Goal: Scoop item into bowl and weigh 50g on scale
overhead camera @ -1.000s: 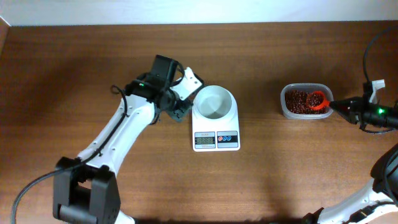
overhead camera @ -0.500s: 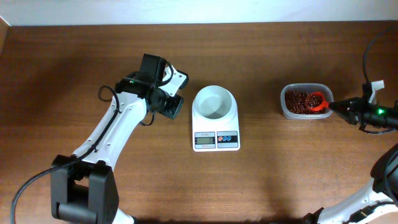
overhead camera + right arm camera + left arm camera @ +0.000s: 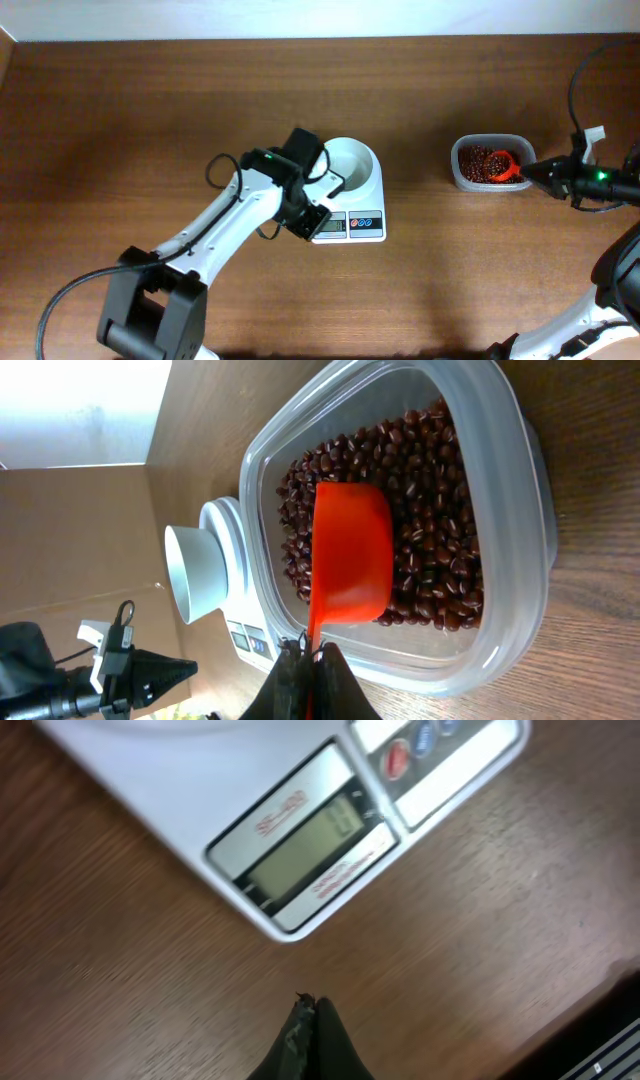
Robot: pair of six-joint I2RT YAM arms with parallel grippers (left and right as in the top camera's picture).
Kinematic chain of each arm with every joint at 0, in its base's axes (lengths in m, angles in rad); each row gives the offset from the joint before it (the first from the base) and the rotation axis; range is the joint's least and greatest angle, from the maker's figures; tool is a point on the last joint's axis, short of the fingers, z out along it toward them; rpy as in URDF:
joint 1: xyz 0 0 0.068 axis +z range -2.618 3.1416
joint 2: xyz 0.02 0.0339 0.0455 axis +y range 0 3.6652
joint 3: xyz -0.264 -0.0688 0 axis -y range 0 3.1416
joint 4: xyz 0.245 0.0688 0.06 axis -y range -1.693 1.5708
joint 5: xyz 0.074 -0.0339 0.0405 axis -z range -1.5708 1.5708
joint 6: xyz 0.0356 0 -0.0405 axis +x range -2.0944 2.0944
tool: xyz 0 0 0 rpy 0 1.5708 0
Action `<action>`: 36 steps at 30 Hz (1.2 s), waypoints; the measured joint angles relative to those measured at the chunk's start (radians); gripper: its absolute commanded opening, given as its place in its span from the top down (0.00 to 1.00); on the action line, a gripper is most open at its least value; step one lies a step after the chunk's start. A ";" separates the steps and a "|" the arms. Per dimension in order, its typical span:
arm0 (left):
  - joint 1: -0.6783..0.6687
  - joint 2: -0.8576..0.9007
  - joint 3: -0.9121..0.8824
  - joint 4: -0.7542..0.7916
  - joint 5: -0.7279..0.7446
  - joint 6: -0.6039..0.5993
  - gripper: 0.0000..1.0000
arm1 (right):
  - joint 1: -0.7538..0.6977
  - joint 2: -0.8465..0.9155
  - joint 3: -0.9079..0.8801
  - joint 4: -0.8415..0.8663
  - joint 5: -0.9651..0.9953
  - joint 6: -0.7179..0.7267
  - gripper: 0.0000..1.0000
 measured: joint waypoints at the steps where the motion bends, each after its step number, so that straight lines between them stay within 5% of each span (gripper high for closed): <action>1: -0.018 0.000 0.000 0.012 0.000 0.000 1.00 | 0.000 0.000 0.000 0.000 0.001 0.000 0.96; 12: -0.082 0.000 0.000 0.072 -0.035 -0.036 0.98 | 0.000 0.000 0.000 0.005 0.004 -0.001 0.96; 16: -0.082 0.000 0.000 0.072 -0.051 -0.054 0.51 | 0.000 0.000 0.000 0.005 0.004 0.000 0.96; 18: -0.082 0.000 0.000 0.072 -0.055 -0.056 0.48 | 0.000 0.000 0.000 0.005 0.004 0.000 0.96; 21: -0.082 0.000 0.000 0.072 -0.056 -0.061 0.18 | 0.000 0.000 0.000 0.005 0.004 -0.001 0.96; 25: -0.082 0.000 0.000 0.072 -0.058 -0.058 0.01 | 0.000 0.000 0.000 0.005 0.004 0.000 0.96; 36: -0.082 -0.005 0.000 0.055 -0.132 0.059 0.01 | 0.000 0.000 0.000 0.005 0.005 0.000 0.96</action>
